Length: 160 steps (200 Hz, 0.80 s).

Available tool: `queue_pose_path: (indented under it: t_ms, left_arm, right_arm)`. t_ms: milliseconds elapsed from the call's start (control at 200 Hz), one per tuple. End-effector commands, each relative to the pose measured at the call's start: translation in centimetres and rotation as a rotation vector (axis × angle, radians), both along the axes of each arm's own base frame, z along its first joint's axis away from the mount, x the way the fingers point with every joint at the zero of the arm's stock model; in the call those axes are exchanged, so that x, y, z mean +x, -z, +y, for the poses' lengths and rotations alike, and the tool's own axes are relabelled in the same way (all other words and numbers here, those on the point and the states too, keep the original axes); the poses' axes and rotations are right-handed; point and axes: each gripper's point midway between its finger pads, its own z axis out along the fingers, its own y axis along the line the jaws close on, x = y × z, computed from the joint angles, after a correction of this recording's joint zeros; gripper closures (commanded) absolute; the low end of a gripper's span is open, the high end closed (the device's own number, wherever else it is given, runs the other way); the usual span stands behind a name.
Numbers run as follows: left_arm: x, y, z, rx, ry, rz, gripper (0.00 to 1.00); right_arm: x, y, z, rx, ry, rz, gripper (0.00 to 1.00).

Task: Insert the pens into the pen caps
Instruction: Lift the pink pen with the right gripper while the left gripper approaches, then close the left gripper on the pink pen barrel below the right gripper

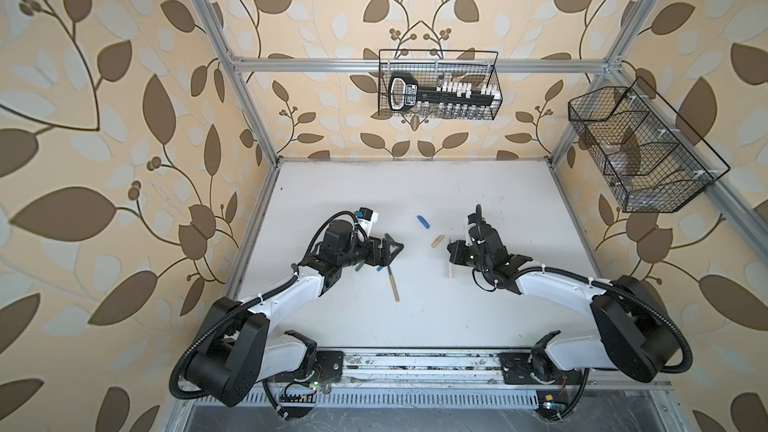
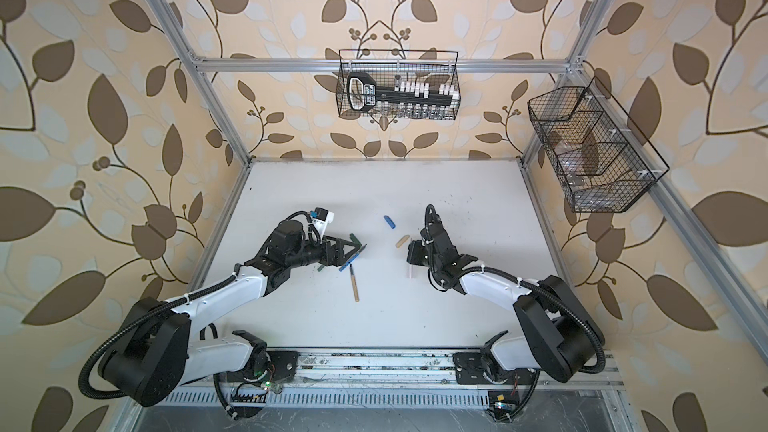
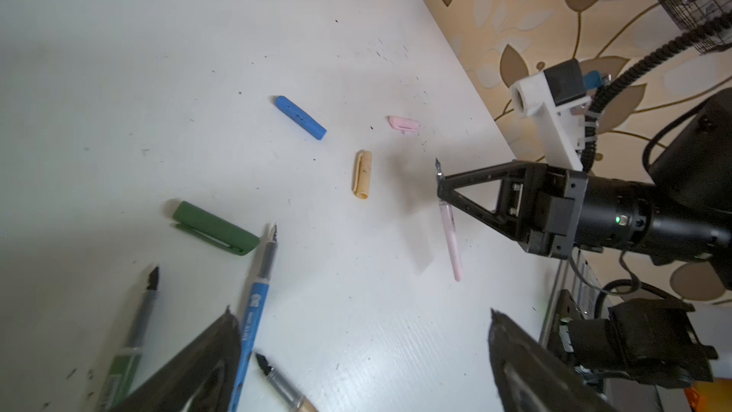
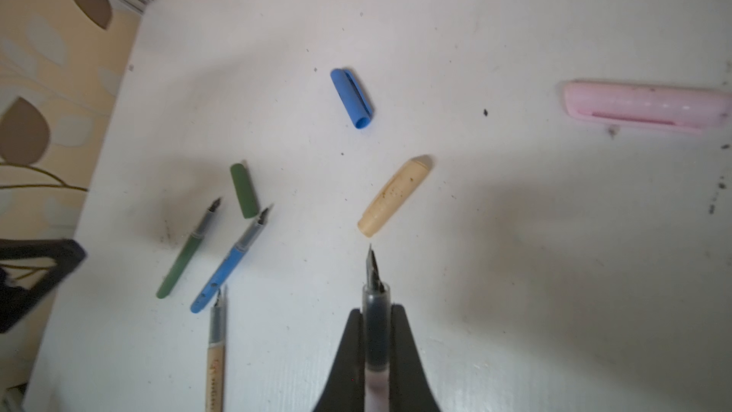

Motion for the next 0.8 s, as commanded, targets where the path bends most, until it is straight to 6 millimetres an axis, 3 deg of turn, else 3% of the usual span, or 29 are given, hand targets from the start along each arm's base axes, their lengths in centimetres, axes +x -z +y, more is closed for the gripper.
queue_pose_path:
  t_ms: [0, 250, 485, 595, 620, 795]
  left_arm:
    - [-0.2, -3.3, -3.1, -0.089, 0.102, -0.068, 0.04]
    - [-0.6, -3.5, -5.5, -0.198, 0.184, -0.008, 0.07]
    - [-0.9, -3.4, -6.3, -0.213, 0.228, 0.013, 0.21]
    - [-1.2, -3.8, -6.8, -0.218, 0.249, 0.011, 0.23]
    - [-1.1, -2.8, -7.0, -0.208, 0.25, 0.039, 0.24]
    - [-1.3, -2.5, -7.6, -0.207, 0.266, 0.055, 0.26]
  right_arm:
    - [0.9, -4.0, 2.2, 0.23, -0.025, -0.123, 0.98]
    - [0.2, -7.3, 5.4, 0.393, -0.103, -0.218, 0.98]
    - [-0.1, -8.0, 6.3, 0.418, -0.114, -0.246, 0.98]
    - [-0.1, -8.2, 6.8, 0.43, -0.121, -0.259, 0.98]
    - [-0.1, -8.3, 6.9, 0.432, -0.123, -0.263, 0.98]
    - [-0.1, -8.8, 7.7, 0.458, -0.14, -0.29, 0.98]
